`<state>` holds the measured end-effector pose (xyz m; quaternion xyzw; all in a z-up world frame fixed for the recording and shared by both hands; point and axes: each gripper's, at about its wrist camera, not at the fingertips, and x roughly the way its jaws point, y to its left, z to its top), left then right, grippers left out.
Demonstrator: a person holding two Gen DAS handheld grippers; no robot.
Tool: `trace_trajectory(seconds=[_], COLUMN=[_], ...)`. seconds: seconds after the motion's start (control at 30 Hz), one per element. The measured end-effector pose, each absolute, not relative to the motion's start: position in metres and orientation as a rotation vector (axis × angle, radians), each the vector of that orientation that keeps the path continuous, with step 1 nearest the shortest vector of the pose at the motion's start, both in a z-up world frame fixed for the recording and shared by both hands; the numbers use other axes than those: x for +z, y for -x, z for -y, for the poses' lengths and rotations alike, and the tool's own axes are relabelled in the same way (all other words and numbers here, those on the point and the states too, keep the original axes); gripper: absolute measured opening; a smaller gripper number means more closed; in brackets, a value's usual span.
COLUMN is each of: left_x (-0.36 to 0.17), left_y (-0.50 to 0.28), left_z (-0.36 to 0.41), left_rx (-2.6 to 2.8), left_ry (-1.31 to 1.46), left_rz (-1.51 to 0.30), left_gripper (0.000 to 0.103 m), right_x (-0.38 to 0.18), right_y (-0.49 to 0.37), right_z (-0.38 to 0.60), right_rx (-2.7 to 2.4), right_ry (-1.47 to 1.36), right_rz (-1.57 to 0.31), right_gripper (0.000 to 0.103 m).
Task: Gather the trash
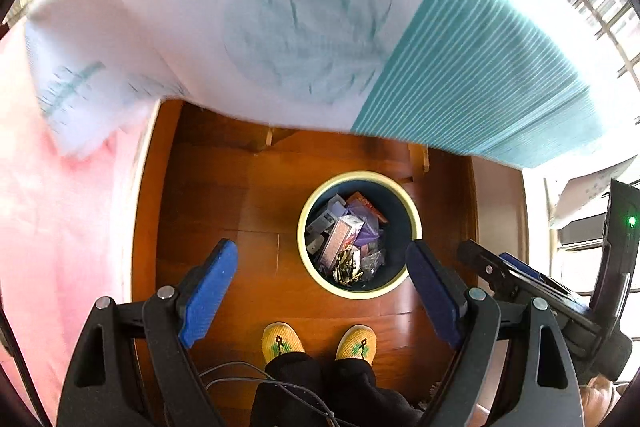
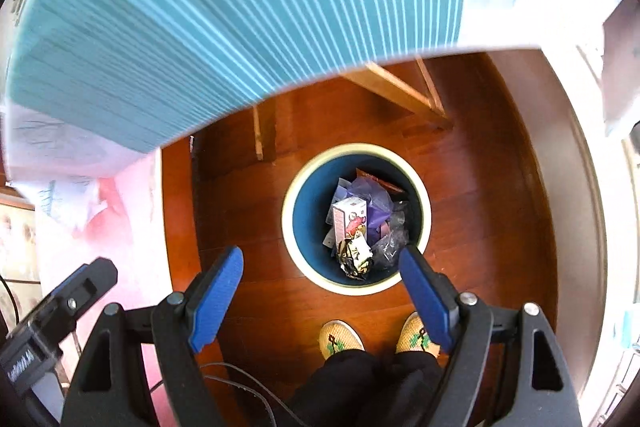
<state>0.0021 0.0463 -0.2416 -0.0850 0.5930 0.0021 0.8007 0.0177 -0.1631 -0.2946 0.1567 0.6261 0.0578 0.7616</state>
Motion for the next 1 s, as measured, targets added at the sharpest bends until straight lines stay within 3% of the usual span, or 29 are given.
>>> trace_trajectory(seconds=[0.63, 1.0], left_x=[-0.008, 0.067], left_y=[0.007, 0.011], left_z=[-0.039, -0.026], left_rx=[-0.028, 0.021], left_ry=[0.091, 0.032], left_rz=[-1.005, -0.87], left_gripper=[0.085, 0.085], right_x=[-0.057, 0.05], right_y=[-0.014, -0.008], right_z=[0.161, 0.163], right_rx=[0.18, 0.19], right_ry=[-0.155, -0.125], right_rz=[-1.147, -0.953], right_gripper=[0.081, 0.081])
